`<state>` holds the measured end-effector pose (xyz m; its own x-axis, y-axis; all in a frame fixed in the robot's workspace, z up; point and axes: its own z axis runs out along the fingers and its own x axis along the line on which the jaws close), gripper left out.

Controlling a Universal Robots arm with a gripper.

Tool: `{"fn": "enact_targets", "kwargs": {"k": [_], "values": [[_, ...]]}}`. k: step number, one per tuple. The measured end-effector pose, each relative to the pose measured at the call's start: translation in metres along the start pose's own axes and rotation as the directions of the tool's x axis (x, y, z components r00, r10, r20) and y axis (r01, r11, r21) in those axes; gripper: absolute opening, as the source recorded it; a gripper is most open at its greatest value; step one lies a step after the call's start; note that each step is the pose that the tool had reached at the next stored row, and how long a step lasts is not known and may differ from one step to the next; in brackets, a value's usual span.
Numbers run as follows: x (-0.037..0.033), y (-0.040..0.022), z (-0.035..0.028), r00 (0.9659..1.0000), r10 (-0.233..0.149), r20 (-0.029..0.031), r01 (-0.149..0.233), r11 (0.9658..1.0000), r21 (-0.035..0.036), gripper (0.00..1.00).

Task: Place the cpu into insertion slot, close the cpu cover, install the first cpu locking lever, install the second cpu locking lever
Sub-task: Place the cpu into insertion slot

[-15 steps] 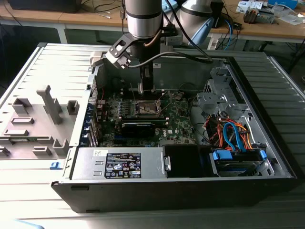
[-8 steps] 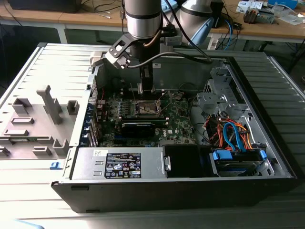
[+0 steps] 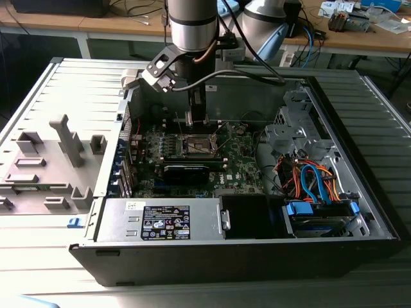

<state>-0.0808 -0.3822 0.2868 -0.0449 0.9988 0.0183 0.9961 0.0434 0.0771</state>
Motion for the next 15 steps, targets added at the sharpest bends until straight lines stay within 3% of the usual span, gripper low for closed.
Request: {"fn": "enact_targets", "kwargs": {"k": [15], "values": [[0.0023,-0.0042,0.0017,1.0000,0.000,0.0000,0.000,1.0000,0.0000,0.55]]}}
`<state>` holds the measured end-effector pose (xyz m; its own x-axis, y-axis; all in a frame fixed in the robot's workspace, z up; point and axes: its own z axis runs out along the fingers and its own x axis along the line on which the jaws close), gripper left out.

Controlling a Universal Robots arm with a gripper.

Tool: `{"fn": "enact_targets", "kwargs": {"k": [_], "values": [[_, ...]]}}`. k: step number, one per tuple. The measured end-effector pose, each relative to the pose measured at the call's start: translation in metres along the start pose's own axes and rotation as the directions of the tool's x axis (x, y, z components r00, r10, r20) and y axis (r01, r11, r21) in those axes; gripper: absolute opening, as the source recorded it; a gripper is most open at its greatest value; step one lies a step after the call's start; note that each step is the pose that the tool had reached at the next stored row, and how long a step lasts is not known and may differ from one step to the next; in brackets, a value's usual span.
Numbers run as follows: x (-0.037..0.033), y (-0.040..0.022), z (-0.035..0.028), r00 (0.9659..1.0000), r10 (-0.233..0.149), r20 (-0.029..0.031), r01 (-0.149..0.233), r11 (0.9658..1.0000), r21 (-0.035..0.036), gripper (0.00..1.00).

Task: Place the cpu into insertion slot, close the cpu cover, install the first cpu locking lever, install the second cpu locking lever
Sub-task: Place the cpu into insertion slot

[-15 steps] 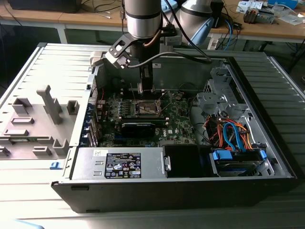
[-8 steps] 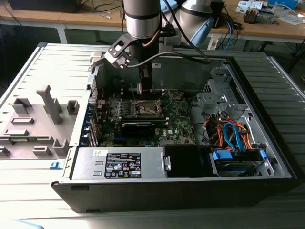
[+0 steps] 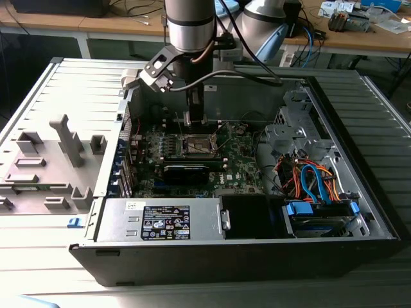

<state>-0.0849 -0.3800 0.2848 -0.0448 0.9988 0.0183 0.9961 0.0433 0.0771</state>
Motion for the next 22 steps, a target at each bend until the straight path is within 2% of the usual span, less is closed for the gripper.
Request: {"fn": "enact_targets", "kwargs": {"k": [22], "values": [[0.0005,-0.0059,0.0028,1.0000,0.000,0.0000,0.000,1.0000,0.0000,0.55]]}}
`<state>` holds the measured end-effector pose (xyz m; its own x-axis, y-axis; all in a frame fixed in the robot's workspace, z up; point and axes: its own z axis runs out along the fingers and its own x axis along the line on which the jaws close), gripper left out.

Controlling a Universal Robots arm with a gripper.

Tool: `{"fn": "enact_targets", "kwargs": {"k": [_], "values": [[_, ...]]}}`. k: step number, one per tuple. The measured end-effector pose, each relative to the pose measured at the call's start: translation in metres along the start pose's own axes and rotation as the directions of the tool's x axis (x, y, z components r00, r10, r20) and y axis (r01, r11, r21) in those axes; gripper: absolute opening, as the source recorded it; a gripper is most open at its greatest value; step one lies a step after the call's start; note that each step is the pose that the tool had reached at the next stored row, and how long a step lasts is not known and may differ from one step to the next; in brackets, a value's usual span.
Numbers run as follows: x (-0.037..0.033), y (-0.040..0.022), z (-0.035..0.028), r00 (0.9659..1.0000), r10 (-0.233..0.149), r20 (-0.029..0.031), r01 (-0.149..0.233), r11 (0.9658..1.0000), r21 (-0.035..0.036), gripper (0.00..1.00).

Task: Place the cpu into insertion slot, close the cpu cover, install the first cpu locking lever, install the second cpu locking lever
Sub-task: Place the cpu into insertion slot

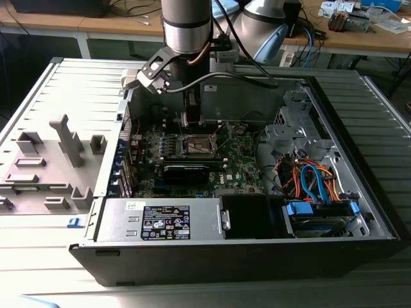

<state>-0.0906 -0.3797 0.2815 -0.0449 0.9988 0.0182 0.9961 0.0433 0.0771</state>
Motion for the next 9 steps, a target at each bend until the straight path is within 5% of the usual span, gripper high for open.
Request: {"fn": "enact_targets", "kwargs": {"k": [9], "values": [[0.0000,-0.0014,0.0007,1.0000,0.000,0.0000,0.000,1.0000,0.0000,0.55]]}}
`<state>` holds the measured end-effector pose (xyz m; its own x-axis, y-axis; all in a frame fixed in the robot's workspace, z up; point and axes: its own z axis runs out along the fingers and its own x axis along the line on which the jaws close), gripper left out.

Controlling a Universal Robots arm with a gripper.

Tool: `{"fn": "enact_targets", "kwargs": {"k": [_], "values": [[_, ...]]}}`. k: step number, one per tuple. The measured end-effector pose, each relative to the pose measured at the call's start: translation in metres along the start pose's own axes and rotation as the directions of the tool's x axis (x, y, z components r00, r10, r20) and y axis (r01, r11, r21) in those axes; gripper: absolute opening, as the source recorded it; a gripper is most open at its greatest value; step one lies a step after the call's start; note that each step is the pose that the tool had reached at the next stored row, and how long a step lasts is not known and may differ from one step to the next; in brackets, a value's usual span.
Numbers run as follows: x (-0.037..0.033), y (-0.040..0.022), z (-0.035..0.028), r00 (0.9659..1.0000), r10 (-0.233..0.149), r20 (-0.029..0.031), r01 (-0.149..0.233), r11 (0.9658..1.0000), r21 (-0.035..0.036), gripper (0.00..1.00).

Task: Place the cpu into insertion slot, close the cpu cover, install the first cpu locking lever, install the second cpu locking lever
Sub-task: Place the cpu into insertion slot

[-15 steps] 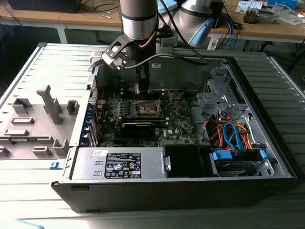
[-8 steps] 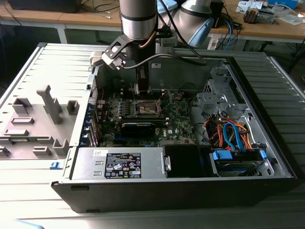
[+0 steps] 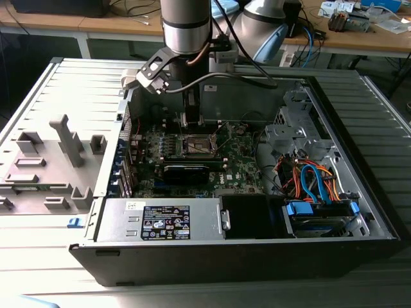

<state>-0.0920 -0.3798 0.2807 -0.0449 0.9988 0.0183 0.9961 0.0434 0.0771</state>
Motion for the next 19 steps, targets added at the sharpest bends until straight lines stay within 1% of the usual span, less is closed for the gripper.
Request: {"fn": "enact_targets", "kwargs": {"k": [18,19], "values": [[0.0004,-0.0038,0.0015,1.0000,0.000,0.0001,0.000,1.0000,0.0001,0.55],[0.0010,-0.0039,0.0027,1.0000,0.000,-0.0001,0.000,1.0000,0.0000,0.55]]}}
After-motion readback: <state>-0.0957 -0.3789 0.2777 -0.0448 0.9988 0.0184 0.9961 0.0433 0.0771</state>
